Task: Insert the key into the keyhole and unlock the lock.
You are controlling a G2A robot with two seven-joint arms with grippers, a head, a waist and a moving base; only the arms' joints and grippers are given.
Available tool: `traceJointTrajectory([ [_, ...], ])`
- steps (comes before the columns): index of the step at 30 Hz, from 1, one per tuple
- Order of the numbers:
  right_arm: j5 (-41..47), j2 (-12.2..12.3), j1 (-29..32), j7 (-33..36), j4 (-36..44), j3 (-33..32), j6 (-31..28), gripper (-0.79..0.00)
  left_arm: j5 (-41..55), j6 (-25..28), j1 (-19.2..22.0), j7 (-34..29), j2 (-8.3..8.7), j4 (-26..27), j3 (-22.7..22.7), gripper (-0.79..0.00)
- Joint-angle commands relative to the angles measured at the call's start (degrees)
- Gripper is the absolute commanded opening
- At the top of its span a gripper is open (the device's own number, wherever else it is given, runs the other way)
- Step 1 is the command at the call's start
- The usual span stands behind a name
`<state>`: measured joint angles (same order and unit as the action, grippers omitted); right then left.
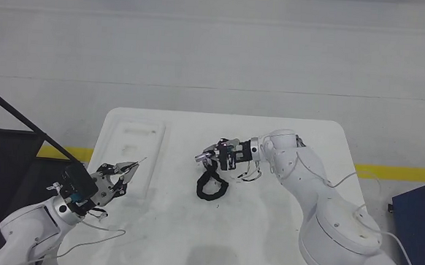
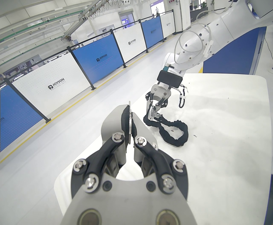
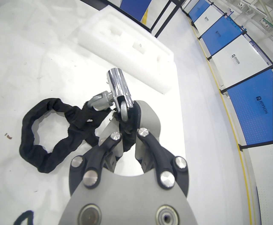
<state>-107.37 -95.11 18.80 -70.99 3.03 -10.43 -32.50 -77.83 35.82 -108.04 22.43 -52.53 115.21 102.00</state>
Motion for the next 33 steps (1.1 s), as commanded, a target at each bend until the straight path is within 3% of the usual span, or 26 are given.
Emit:
traceJointTrajectory([
  [1, 0.4, 0.6, 0.6, -0.9, 0.8, -0.1, 0.1, -0.785, 0.0, 0.0, 0.0, 0.0, 0.0, 0.0, 0.0, -0.785],
  [6, 3.7, 3.1, 2.5, -0.7, 5.1, -0.5, -0.1, -0.785, 0.0, 0.0, 0.0, 0.0, 0.0, 0.0, 0.0, -0.785],
  [11, 8.9, 7.4, 3.8, 1.3, 13.0, 0.2, -2.1, -0.785, 0.0, 0.0, 0.0, 0.0, 0.0, 0.0, 0.0, -0.785],
  [20, 16.2, 19.6, 4.8, 3.3, 34.1, 0.7, -4.1, -0.785, 0.0, 0.0, 0.0, 0.0, 0.0, 0.0, 0.0, -0.785],
  [33, 20.9, 33.9, 4.6, 16.8, 46.7, -0.5, -17.6, -0.785, 0.0, 0.0, 0.0, 0.0, 0.0, 0.0, 0.0, -0.785],
])
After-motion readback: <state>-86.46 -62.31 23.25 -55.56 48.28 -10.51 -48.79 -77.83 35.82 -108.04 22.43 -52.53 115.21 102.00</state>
